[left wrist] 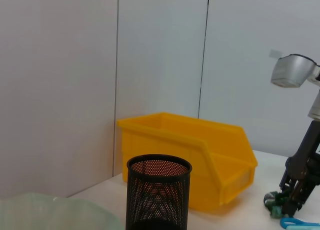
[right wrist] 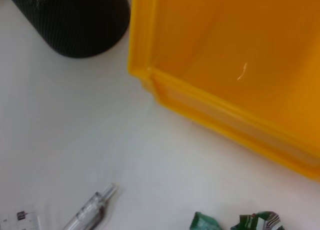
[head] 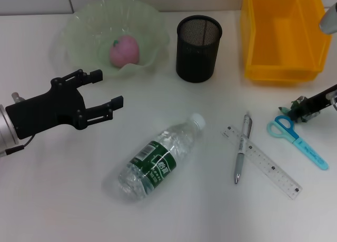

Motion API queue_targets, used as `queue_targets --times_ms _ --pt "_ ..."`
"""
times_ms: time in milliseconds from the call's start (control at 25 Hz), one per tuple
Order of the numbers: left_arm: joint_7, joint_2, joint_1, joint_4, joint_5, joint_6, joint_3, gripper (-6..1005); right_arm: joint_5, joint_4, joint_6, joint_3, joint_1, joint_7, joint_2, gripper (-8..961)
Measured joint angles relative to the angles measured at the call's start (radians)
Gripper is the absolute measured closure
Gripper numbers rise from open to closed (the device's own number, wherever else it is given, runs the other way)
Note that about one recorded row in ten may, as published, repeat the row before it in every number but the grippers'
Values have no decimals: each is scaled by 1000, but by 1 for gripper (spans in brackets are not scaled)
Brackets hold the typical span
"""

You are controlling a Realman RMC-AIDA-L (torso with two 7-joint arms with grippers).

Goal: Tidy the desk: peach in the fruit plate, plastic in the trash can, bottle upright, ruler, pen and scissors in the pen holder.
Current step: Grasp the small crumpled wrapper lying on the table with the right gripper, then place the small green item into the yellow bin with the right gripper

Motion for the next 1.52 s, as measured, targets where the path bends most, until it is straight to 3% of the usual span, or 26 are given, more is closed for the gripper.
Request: queue_targets --times_ms 240,440,640,760,1080,1280,1520 --pt "0 0 0 0 0 0 0 224 40 -119 -53 7 -38 6 3 584" --pt "0 0 -1 0 0 0 0 228 204 -331 -128 25 -91 6 -4 691" --pt "2 0 -4 0 0 -1 -1 233 253 -422 -60 88 -65 -2 -13 744" --pt "2 0 -5 0 0 -1 -1 236 250 -366 86 94 -34 -37 -22 745" --pt "2 0 -6 0 0 -2 -2 243 255 34 363 97 118 -120 -73 733" --pt "2 -3 -6 1 -2 0 -1 247 250 100 386 90 151 -130 -74 530" --pt "2 -3 -6 3 -5 6 -2 253 251 92 379 98 142 -120 -73 401"
